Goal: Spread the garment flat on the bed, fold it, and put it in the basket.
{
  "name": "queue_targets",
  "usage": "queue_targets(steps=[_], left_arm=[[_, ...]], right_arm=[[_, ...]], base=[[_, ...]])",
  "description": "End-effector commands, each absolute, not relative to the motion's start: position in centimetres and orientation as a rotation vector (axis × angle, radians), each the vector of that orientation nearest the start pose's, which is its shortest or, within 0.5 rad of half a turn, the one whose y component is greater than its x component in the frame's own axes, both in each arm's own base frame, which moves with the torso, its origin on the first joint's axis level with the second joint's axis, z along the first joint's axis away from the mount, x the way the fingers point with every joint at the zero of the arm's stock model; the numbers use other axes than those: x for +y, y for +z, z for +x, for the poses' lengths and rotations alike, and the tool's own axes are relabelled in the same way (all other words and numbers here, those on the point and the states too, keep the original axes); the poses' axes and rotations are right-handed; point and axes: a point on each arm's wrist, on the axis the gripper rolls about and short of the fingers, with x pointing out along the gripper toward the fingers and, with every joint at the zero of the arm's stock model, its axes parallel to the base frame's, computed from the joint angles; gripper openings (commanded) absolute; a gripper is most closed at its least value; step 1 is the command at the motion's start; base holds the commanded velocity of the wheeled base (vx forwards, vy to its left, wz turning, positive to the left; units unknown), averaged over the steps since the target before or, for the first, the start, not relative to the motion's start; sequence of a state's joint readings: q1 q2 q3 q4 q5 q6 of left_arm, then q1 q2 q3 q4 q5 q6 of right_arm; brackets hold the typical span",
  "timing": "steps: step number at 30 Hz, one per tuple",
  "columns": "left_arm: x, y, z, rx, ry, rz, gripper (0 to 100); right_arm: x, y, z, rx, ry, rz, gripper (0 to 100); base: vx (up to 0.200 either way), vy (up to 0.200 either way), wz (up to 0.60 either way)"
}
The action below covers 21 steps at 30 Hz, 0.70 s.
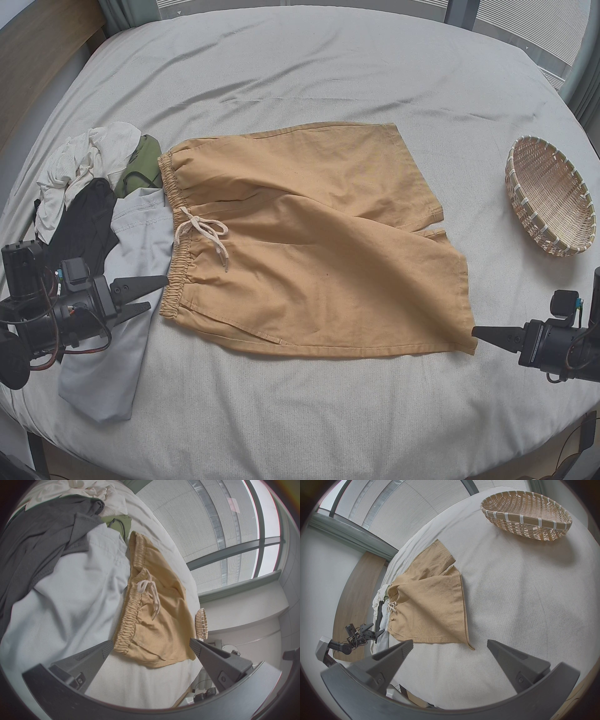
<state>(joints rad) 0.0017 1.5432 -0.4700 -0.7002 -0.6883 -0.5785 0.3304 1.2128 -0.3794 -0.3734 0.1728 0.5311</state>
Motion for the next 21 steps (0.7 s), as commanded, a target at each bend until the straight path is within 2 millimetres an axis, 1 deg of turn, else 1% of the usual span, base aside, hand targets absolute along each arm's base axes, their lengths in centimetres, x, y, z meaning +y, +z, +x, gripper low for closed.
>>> queue_targets(steps=[1,9,20,21], left_arm=[[-1.3,13.1,24.1,0.604,-0.526,-0.688,100],[-1.7,12.2,24.9,0.636,-0.516,-0.692,100],[-2.6,12.6,26.0,0.634,-0.549,-0.709,100],[-2.6,12.6,26.0,0.633,-0.551,-0.709,0]], right_arm=[[5.4,15.8,14.5,0.569,0.363,0.475,100],[5.4,16.0,14.6,0.561,0.367,0.476,100],[5.4,15.9,14.5,0.562,0.365,0.476,100],[5.4,15.9,14.5,0.565,0.364,0.476,100]], base=[[0.0,0.0,0.0],[0.0,0.0,0.0],[0.0,0.0,0.0],[0.0,0.0,0.0]])
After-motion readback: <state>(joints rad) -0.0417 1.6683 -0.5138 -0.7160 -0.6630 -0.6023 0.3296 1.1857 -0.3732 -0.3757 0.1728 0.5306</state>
